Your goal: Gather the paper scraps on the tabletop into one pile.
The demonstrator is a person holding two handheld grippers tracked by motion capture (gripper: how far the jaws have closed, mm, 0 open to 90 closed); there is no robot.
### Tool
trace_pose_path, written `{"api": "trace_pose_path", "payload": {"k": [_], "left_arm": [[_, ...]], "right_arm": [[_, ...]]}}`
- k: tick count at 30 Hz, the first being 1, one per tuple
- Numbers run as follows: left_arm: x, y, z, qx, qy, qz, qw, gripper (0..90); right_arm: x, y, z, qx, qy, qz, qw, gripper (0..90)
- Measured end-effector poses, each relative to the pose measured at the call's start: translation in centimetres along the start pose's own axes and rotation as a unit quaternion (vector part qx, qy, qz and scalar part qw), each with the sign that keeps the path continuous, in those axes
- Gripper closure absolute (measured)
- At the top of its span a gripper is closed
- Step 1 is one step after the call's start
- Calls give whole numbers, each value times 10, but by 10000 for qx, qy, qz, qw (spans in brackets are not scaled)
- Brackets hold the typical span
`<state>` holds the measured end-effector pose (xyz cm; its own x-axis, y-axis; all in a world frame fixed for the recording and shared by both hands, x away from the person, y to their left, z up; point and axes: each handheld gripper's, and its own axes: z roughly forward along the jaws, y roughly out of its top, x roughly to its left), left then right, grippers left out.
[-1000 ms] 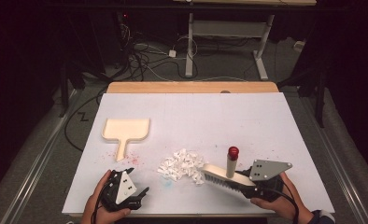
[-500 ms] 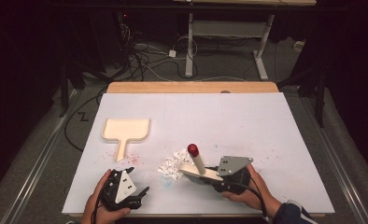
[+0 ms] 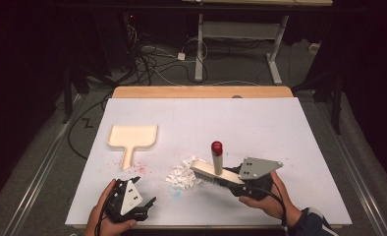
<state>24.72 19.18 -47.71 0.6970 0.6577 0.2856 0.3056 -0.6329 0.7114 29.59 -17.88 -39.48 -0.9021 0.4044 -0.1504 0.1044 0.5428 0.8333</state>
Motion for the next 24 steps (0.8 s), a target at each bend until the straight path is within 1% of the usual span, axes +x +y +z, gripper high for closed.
{"api": "trace_pose_path", "payload": {"k": [1,2,3,5,8,9,10,11,13,15,17,18,19,20,21,22,24], "left_arm": [[0,0,0,16,4,8,10000,189],[0,0,0,25,8,18,10000,189],[0,0,1,28,7,21,10000,189],[0,1,1,24,6,25,10000,190],[0,1,1,16,11,9,10000,189],[0,1,1,23,1,8,10000,190],[0,1,2,24,-3,4,10000,190],[0,1,2,39,-9,19,10000,190],[0,2,3,43,-20,20,10000,190],[0,2,3,48,-19,31,10000,189],[0,2,3,50,-18,41,10000,189],[0,2,3,49,-21,39,10000,190],[0,2,3,45,-17,33,10000,190],[0,2,3,45,-17,29,10000,190],[0,2,3,37,-25,19,10000,189],[0,2,3,33,-26,20,10000,189],[0,1,3,18,-26,16,10000,189]], "right_arm": [[-1,-1,-5,-25,-6,43,10000,680],[-4,-3,-14,-90,-120,103,9998,680],[-4,-3,-14,-90,-120,103,9998,680],[-8,-4,-19,-119,-238,175,9995,680],[-13,-9,-19,-108,-561,354,9977,679],[-16,-14,-13,-48,-1033,306,9942,679],[-16,-14,-13,-48,-1033,306,9942,679],[-18,-17,-9,17,-1249,344,9916,679],[-25,-23,2,92,-1438,572,9879,680],[-31,-27,14,211,-1667,763,9828,679],[-35,-29,27,296,-1932,810,9774,680],[-35,-29,40,427,-2129,881,9722,680],[-35,-29,40,427,-2129,881,9722,680],[-33,-29,46,485,-2244,889,9692,680],[-30,-28,56,459,-2268,920,9685,680],[-30,-28,56,459,-2268,920,9685,680],[-24,-25,66,428,-2307,936,9676,679]]}}
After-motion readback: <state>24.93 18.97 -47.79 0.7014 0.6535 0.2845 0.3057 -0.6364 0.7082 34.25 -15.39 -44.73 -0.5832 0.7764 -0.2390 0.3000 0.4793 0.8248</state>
